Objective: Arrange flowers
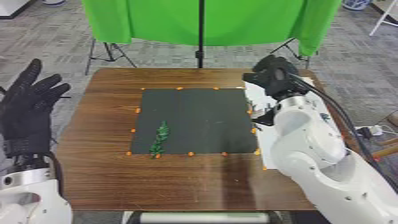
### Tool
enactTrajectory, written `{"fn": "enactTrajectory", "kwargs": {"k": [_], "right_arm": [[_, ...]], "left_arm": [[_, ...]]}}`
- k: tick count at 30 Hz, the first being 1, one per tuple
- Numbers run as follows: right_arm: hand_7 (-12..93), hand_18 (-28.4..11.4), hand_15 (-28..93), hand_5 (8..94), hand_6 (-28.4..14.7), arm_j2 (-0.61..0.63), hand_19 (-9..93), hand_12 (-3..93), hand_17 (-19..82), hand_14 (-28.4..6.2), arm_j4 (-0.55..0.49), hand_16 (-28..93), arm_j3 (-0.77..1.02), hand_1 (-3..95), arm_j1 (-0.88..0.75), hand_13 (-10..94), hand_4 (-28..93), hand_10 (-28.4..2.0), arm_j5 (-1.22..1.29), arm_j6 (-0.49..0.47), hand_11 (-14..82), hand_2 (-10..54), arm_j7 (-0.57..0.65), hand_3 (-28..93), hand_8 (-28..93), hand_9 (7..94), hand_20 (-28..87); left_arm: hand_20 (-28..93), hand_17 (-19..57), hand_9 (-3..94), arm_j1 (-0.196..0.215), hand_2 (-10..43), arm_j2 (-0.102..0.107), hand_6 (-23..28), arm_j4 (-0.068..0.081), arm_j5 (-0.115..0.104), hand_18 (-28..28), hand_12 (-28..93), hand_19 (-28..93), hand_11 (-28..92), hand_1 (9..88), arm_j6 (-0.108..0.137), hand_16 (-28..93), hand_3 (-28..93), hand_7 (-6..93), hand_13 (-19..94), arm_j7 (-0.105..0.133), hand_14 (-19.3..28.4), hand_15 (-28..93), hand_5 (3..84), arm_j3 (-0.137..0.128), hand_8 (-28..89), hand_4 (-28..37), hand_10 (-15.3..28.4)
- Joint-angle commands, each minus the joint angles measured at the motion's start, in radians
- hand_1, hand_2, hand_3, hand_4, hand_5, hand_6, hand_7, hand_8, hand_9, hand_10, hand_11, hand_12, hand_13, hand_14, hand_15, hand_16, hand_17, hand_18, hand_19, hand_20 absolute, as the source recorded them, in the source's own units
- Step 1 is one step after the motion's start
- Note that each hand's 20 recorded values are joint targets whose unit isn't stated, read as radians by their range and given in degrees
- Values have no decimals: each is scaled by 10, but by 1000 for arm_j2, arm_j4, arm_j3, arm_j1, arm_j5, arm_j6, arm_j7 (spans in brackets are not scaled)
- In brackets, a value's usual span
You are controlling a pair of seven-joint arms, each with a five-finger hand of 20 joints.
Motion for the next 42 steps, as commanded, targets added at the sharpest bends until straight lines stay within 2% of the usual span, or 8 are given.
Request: {"fn": "enactTrajectory", "kwargs": {"k": [1,5,9,14,22,27,31,42], "right_arm": [[115,-278,707,581,-65,147,824,165,251,-194,24,75,270,272,-376,539,-211,-226,-17,21,399,7,190,750,-116,600,288],[108,-279,695,569,-71,165,828,163,257,-192,63,73,347,278,-482,543,-212,-228,-17,-10,370,-3,231,749,-112,600,274],[103,-280,688,548,-74,176,830,165,256,-191,99,73,360,285,-512,539,-217,-229,-8,-85,368,-19,247,750,-112,584,268],[102,-282,689,546,-74,179,830,164,254,-186,156,73,327,289,-503,538,-224,-225,3,-101,369,-30,258,752,-108,581,261],[115,-275,691,580,-53,195,827,163,260,-169,211,72,267,321,-481,559,-234,-215,-55,-87,374,-55,255,757,-113,595,252],[133,-246,643,744,-10,222,841,172,327,-122,231,105,195,429,-463,680,-271,-164,-183,-18,372,-65,268,720,-61,731,250],[124,-231,618,861,-3,231,870,188,393,-95,230,146,182,519,-462,770,-282,-127,-227,4,370,-71,265,657,-9,829,245],[145,-220,627,901,4,267,921,205,454,-73,46,177,172,536,-409,845,-283,-101,-325,61,386,-79,219,650,13,899,247]], "left_arm": [[265,-102,330,18,74,-3,59,16,9,205,149,429,265,225,13,-40,724,94,219,-12,229,519,340,-14,-71,-264,178],[267,-102,329,6,74,-28,59,18,20,205,148,427,264,225,-14,-42,725,93,218,-28,229,520,339,-17,-71,-264,178],[269,-101,328,-3,74,-32,60,19,25,205,148,427,263,226,-21,-43,725,93,218,-26,229,520,337,-15,-70,-263,179],[271,-101,326,-20,75,-30,61,24,13,205,149,427,263,226,-35,-43,726,93,217,-14,229,521,335,-3,-70,-262,179],[273,-101,326,-17,77,-13,61,20,-3,206,149,427,262,227,-22,-44,727,94,218,7,229,521,332,-2,-69,-262,179],[273,-100,325,-10,78,-16,63,17,-9,206,150,427,262,228,-25,-44,728,94,218,7,228,522,332,-6,-69,-261,180],[274,-100,325,-10,78,-32,63,16,4,206,149,427,261,228,-33,-44,729,94,218,-5,228,522,331,-14,-70,-260,179],[274,-100,324,25,79,-32,62,-4,11,206,150,427,261,229,-14,-44,729,95,218,-6,228,521,330,-35,-70,-258,179]]}}
